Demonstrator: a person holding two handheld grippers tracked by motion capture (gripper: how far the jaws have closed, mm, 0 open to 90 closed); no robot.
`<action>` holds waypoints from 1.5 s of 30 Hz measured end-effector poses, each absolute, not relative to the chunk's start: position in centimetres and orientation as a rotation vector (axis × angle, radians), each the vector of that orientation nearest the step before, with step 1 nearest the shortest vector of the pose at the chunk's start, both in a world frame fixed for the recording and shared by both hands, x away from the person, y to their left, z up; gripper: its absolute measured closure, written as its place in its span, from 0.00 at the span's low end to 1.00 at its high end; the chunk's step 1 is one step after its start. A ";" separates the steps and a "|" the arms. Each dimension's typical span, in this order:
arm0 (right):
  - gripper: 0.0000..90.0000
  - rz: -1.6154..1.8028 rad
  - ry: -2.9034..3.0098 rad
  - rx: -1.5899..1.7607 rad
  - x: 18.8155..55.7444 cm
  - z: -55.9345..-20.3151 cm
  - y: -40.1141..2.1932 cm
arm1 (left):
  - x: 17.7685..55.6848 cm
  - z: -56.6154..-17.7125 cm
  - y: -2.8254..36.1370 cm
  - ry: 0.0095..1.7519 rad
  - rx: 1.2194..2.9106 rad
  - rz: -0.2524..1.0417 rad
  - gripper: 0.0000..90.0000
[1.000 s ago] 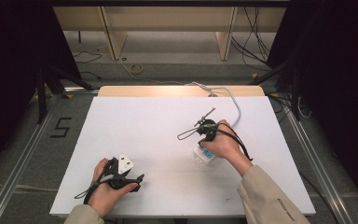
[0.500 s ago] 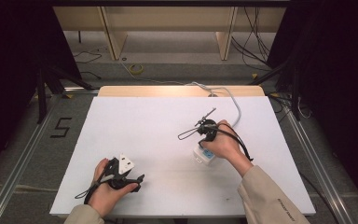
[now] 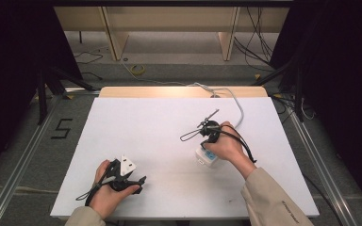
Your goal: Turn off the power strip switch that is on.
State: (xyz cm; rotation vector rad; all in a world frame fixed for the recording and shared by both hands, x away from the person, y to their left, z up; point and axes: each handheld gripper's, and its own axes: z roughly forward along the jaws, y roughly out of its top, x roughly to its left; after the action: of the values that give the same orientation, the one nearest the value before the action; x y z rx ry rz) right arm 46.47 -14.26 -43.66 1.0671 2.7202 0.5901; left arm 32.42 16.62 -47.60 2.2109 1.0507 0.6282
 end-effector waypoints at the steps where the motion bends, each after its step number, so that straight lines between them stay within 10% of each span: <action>1: 1.00 0.591 2.721 1.065 46.5 -43.7 -14.3 | 32.4 -47.6 16.6 1.051 2.211 0.628 0.22; 45: 0.99 0.673 2.707 1.036 45.3 -42.3 -15.9 | 32.4 -47.8 16.6 1.054 2.214 0.616 0.22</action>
State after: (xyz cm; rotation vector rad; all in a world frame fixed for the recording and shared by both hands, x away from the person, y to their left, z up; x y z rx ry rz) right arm 45.26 -15.85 -42.32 1.0358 2.7074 0.6731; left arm 32.43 16.57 -47.80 2.2138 1.0538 0.6155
